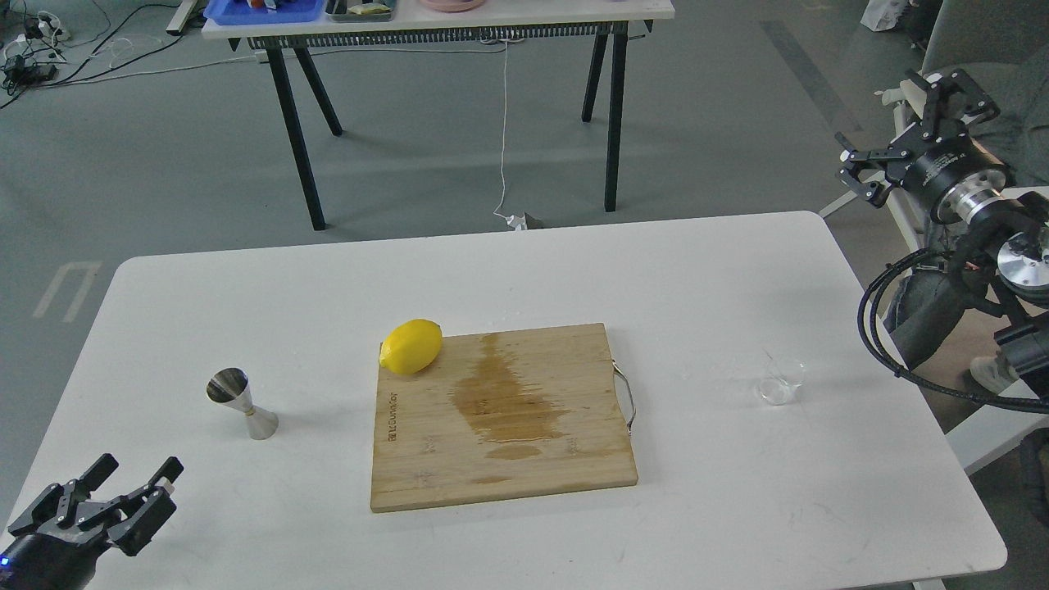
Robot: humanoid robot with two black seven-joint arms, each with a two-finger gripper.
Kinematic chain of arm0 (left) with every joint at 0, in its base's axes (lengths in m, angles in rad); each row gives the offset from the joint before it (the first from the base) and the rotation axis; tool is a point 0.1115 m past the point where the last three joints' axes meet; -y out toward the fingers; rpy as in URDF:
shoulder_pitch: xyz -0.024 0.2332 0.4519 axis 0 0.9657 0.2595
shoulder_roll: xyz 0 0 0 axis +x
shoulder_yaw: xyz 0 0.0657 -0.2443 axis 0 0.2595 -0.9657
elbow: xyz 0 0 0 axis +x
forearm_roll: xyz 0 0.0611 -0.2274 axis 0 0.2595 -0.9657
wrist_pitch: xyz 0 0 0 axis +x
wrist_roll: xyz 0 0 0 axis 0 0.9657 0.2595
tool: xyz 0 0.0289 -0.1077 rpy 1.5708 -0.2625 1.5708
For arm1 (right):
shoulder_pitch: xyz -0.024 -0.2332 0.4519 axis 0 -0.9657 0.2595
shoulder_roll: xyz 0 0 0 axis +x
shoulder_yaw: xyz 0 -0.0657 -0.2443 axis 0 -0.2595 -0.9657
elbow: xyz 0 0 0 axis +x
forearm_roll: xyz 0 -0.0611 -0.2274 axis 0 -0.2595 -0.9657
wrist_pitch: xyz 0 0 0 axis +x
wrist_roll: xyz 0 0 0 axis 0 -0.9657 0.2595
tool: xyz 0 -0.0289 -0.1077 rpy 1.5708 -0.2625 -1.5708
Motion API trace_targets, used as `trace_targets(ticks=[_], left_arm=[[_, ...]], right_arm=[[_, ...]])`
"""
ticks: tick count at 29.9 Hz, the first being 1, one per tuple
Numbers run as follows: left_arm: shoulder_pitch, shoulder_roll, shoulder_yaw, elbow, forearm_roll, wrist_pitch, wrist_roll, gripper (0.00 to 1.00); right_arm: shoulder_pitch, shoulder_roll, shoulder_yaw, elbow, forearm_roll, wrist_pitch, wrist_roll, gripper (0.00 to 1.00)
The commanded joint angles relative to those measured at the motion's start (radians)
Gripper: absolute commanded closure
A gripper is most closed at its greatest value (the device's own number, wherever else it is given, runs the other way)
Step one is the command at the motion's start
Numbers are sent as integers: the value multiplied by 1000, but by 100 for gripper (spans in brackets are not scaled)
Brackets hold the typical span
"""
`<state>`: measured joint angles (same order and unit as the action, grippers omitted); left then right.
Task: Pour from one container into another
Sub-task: 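Lower the left gripper toward the metal jigger on the table, then close the left gripper around the metal jigger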
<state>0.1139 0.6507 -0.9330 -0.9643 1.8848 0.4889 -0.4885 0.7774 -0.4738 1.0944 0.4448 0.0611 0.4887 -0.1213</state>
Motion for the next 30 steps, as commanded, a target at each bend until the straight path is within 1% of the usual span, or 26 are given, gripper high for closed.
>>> trace_targets(ticks=[1, 3, 7, 10, 13, 30], left_arm=[[-46, -42, 2, 39, 25, 0, 0, 2], [-63, -59, 14, 58, 27, 0, 0, 2], [-117, -75, 86, 99, 19, 0, 0, 2], [-137, -98, 94, 121, 19, 0, 0, 2], [-158, -118, 95, 130, 22, 0, 0, 2], [-279, -224, 154, 302, 14, 0, 0, 3]], right_arm=[[-33, 6, 32, 11, 66, 0, -14, 2], [-43, 6, 22, 40, 95, 0, -21, 2], [-63, 11, 4, 127, 105, 0, -64, 2], [-64, 21, -40, 163, 98, 0, -89, 2], [-63, 23, -65, 167, 98, 0, -90, 2], [-66, 7, -64, 176, 98, 0, -90, 2]])
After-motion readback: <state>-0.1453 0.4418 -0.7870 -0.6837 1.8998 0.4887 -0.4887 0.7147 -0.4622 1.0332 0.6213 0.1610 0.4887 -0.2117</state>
